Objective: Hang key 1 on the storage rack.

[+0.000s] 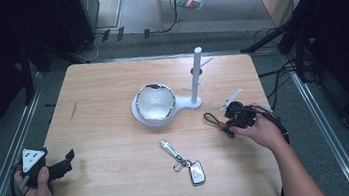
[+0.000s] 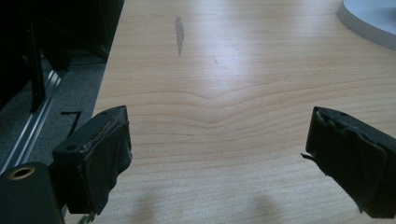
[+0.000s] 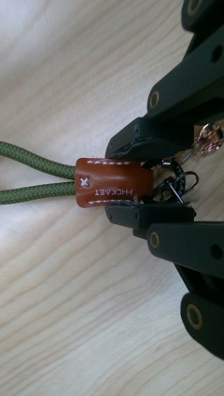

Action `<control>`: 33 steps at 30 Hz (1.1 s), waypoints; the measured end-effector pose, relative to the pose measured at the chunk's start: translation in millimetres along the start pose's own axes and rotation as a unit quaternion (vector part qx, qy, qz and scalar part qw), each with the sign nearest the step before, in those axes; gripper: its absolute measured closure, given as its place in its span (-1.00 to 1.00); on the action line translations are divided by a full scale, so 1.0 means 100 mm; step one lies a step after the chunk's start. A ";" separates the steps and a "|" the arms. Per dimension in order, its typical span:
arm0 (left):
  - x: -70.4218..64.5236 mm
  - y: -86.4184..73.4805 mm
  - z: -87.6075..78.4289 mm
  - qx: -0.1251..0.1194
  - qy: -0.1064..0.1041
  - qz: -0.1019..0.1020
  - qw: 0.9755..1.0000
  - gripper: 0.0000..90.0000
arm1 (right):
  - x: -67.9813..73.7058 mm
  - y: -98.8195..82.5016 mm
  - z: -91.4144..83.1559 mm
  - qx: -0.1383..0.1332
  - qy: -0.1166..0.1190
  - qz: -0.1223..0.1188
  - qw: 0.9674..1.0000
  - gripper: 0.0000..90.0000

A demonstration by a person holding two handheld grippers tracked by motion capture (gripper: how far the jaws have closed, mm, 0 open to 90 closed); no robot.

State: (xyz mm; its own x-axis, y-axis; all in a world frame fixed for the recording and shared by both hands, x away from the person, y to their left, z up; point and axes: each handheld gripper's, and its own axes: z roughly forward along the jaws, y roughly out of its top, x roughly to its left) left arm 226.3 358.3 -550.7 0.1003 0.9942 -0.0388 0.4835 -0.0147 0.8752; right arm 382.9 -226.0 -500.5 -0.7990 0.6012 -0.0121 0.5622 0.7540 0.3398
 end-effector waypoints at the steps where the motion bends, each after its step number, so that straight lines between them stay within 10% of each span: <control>1: 0.00 0.00 0.00 0.000 0.000 0.000 1.000 -0.84 | -0.03 -0.03 -0.06 -0.026 -0.008 0.016 1.000 0.54; 14: -0.01 0.00 0.00 0.000 0.002 0.002 1.000 -0.84 | -0.13 -0.19 -0.39 -0.151 -0.040 0.071 0.985 0.54; 33: 0.00 0.00 0.00 0.001 0.001 0.001 1.000 -0.84 | -0.07 -0.11 -0.63 -0.237 -0.081 0.109 0.962 0.55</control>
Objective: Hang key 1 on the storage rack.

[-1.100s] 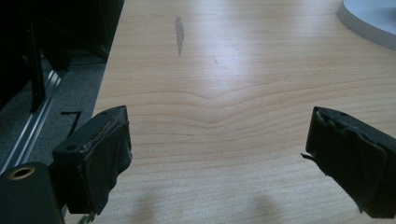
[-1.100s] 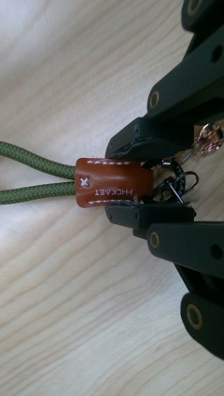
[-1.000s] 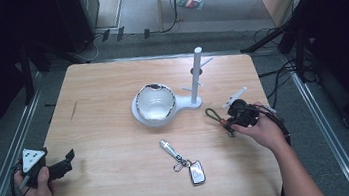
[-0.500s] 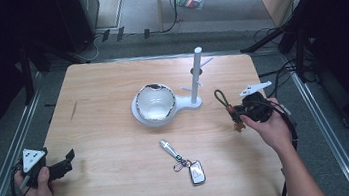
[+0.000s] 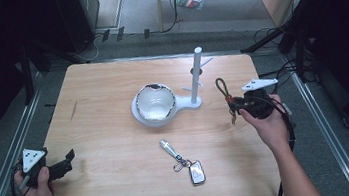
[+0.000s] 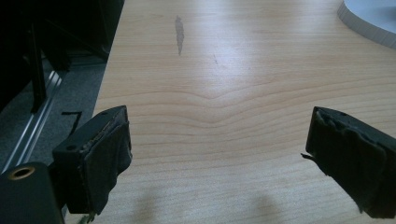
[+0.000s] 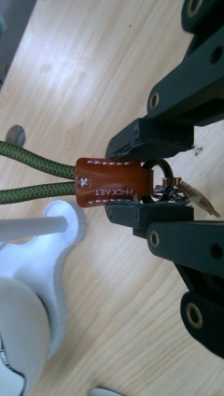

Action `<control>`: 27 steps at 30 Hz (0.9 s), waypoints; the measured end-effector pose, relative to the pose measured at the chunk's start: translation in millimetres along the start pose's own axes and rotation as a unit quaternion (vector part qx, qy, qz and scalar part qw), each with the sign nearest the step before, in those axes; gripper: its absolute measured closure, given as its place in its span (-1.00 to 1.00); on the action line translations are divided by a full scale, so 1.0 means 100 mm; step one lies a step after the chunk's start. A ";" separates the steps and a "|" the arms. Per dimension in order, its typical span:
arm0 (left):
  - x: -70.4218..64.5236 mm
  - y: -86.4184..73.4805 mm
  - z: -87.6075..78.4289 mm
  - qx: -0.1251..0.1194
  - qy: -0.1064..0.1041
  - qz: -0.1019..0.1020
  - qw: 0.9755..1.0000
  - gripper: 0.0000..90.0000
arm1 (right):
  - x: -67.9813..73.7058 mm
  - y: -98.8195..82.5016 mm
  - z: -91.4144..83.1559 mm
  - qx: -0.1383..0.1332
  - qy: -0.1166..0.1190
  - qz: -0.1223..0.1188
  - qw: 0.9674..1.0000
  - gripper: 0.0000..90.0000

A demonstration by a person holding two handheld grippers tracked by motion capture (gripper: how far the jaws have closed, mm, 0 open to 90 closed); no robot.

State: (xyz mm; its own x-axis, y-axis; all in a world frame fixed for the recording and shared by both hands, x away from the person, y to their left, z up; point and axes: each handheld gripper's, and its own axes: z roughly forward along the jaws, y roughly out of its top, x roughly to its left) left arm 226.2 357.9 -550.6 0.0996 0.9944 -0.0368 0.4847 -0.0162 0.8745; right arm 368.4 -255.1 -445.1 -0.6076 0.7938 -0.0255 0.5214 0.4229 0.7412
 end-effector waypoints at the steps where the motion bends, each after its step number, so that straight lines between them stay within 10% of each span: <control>1: 0.00 0.00 0.00 0.000 0.000 0.000 1.000 -0.84 | 0.00 0.01 -0.01 -0.005 -0.001 0.005 1.000 0.54; 27: 0.00 0.00 0.00 -0.001 0.000 0.000 1.000 -0.84 | 0.10 0.31 -0.16 -0.092 -0.033 0.015 0.995 0.55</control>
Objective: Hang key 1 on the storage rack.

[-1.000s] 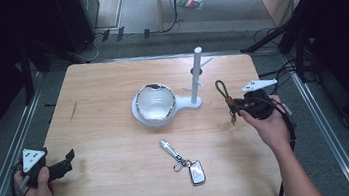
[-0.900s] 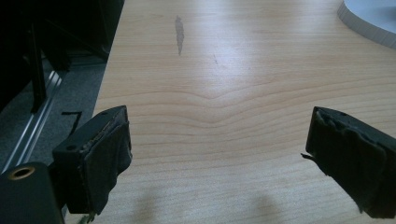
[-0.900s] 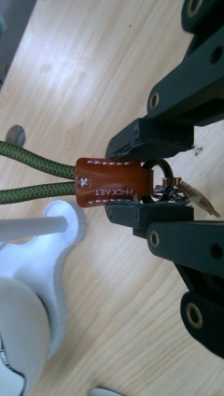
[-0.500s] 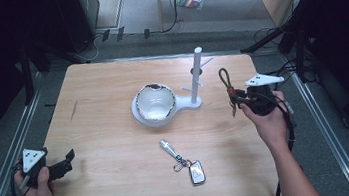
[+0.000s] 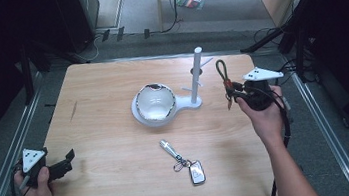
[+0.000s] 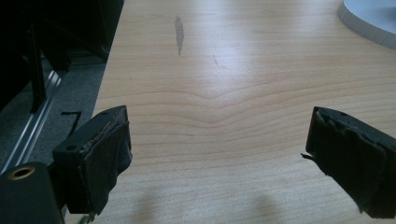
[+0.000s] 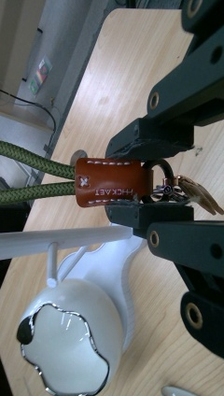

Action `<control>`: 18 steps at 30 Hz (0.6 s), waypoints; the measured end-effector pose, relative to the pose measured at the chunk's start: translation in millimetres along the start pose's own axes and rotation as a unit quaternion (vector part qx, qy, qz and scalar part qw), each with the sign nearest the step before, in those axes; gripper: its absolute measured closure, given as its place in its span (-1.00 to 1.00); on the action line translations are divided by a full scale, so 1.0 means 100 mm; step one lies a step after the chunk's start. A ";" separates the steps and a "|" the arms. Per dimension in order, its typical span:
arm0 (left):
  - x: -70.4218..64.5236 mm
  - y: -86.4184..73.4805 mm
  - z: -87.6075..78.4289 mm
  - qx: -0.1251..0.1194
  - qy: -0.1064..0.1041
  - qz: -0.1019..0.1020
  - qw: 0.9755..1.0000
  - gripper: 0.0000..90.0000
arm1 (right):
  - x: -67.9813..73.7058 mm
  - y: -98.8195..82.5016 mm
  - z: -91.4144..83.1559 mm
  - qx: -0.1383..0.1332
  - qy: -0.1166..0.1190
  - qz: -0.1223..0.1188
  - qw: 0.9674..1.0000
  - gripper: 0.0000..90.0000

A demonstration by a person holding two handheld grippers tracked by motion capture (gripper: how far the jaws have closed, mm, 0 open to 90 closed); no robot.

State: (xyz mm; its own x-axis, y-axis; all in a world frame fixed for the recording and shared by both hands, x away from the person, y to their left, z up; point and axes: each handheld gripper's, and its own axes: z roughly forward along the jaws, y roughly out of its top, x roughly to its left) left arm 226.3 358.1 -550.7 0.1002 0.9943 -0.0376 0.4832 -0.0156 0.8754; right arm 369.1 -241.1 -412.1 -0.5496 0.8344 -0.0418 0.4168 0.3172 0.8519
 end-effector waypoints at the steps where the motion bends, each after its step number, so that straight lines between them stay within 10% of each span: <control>1: 0.00 0.00 0.00 0.000 0.000 0.000 1.000 -0.84 | 0.00 0.01 0.00 -0.001 -0.002 0.000 1.000 0.55; 18: 0.00 0.00 0.00 0.000 -0.001 -0.002 1.000 -0.84 | 0.05 0.18 0.07 -0.012 0.004 0.002 1.000 0.54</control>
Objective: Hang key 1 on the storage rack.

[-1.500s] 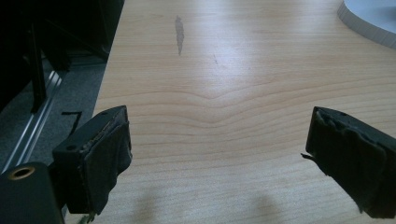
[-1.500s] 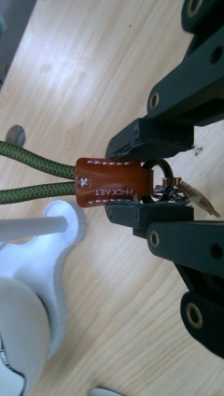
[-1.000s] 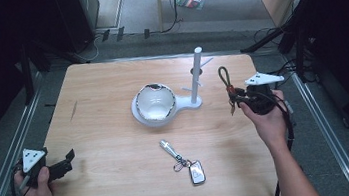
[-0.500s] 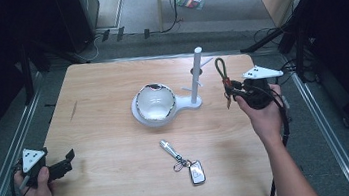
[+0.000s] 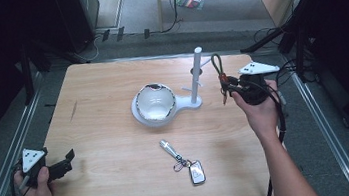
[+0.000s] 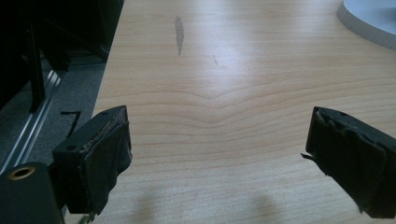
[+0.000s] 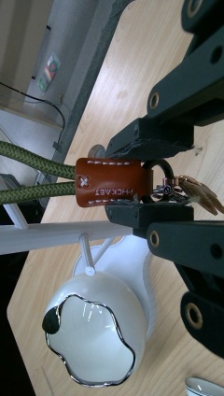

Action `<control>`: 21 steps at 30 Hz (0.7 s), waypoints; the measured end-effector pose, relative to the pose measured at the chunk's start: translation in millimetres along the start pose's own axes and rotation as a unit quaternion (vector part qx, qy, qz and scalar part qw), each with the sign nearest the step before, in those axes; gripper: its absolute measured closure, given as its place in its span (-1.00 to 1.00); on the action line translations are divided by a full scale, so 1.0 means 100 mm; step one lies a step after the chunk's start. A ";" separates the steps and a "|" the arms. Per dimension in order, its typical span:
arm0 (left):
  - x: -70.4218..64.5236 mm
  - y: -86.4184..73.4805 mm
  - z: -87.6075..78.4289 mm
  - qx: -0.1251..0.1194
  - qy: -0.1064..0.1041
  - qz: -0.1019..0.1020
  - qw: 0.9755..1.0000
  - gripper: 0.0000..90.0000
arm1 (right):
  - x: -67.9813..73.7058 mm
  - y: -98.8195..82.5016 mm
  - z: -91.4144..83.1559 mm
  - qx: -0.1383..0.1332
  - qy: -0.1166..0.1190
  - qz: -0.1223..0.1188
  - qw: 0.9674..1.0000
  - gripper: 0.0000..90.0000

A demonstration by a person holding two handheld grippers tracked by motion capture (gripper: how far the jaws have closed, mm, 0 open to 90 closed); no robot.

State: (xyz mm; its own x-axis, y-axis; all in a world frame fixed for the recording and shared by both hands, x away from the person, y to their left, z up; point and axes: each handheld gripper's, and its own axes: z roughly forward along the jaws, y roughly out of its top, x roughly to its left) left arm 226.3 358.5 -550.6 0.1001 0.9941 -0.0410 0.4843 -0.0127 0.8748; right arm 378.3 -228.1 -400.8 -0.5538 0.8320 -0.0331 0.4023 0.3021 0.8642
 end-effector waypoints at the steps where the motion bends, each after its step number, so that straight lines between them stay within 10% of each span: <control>1: 0.00 0.00 0.00 0.000 0.000 0.000 1.000 -0.84 | 0.00 0.01 0.01 0.001 0.002 0.001 1.000 0.54; 21: 0.00 0.00 0.00 0.000 -0.001 0.000 1.000 -0.84 | 0.03 0.00 0.12 0.013 0.013 0.006 1.000 0.54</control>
State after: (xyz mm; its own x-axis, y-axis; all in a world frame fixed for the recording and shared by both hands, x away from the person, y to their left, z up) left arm 226.4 358.6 -550.6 0.1016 0.9939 -0.0418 0.4849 -0.0128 0.8745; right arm 385.7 -220.1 -407.0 -0.5679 0.8230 -0.0101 0.4274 0.3053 0.8510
